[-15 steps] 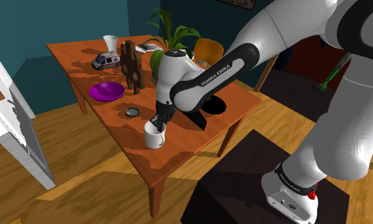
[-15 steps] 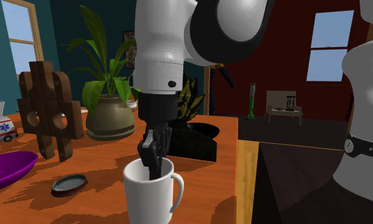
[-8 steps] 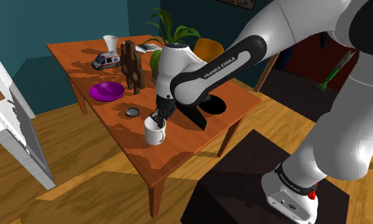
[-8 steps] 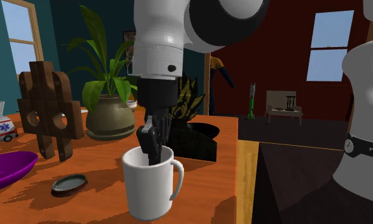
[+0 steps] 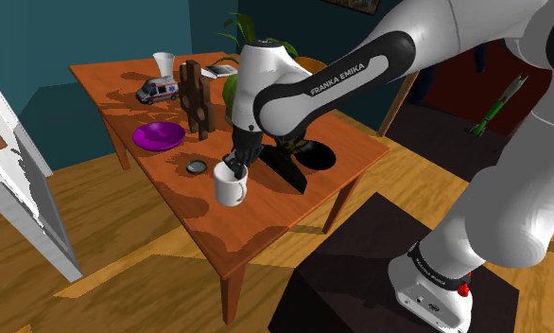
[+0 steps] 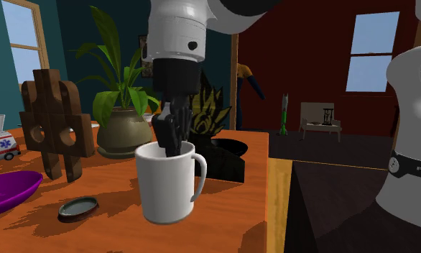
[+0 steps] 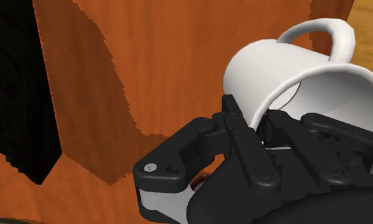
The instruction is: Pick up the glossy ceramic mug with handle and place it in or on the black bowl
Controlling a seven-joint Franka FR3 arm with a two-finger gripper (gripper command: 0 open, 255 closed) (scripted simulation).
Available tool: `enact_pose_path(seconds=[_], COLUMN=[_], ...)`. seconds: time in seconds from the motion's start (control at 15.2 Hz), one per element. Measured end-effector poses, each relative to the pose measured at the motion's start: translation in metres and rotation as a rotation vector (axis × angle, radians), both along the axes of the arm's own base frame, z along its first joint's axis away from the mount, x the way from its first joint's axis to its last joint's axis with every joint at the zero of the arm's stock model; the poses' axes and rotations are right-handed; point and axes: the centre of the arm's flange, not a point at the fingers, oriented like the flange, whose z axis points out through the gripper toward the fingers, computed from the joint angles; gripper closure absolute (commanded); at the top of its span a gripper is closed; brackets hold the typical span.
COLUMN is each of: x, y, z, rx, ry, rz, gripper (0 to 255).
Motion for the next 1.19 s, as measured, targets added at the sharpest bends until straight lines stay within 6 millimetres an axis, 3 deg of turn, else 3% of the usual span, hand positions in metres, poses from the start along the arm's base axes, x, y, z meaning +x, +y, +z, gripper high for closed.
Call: enact_pose_path(seconds=[0.66, 1.19], x=[-0.001, -0.003], y=[-0.006, -0.103], z=[0.051, 0.057], rx=[0.000, -0.001], ry=[0.000, 0.000], rz=[0.000, -0.002], gripper=[255, 255])
